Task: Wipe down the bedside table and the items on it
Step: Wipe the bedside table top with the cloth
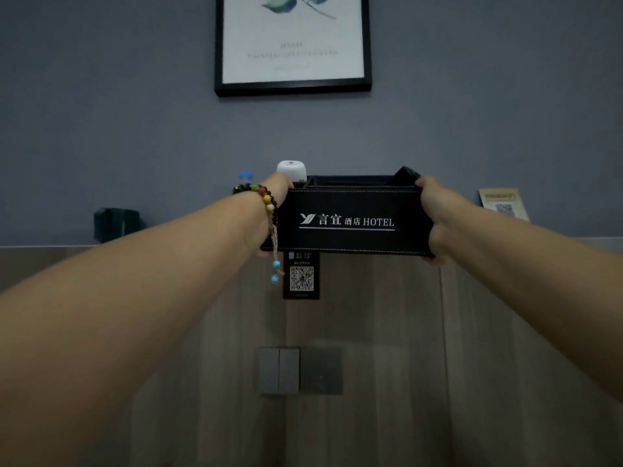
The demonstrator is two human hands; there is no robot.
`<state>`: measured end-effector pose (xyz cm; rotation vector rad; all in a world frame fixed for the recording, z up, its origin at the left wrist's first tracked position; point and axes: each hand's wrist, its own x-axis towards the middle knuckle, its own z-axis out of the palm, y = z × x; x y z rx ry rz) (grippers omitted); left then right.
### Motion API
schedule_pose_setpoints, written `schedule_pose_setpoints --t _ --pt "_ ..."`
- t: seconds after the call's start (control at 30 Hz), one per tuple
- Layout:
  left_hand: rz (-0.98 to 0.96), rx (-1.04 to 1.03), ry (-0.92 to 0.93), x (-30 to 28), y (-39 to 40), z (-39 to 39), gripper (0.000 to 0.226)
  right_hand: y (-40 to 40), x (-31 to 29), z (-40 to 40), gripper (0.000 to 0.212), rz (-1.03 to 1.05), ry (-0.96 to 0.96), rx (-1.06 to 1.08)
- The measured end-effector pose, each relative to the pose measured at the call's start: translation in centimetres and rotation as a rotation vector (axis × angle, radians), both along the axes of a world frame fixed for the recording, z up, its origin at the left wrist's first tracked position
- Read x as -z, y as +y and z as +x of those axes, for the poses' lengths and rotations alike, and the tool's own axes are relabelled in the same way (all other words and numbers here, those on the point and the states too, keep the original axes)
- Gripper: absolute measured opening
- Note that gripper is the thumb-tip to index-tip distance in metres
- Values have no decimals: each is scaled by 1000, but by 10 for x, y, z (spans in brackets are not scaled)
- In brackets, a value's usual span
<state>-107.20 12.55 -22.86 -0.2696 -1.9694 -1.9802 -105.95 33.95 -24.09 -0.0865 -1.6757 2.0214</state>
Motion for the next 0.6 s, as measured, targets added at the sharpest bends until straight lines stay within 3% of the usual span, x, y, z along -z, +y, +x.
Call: schedule_pose_setpoints --t 0.2,0.33,0.43,0.53,0.6 --pt "61 -102 40 -2 5 -43 29 -4 -21 -50 22 -26 55 0" --pt "-74 -236 119 2 4 -64 48 -1 -7 -85 40 -21 153 47" --pt "-147 -266 192 12 2 -80 65 2 11 -101 38 69 307 80" --pt "-201 -269 263 29 1 -98 93 6 19 -113 43 172 349 139" --pt "-214 -333 314 39 4 -114 98 9 18 -123 48 191 355 172"
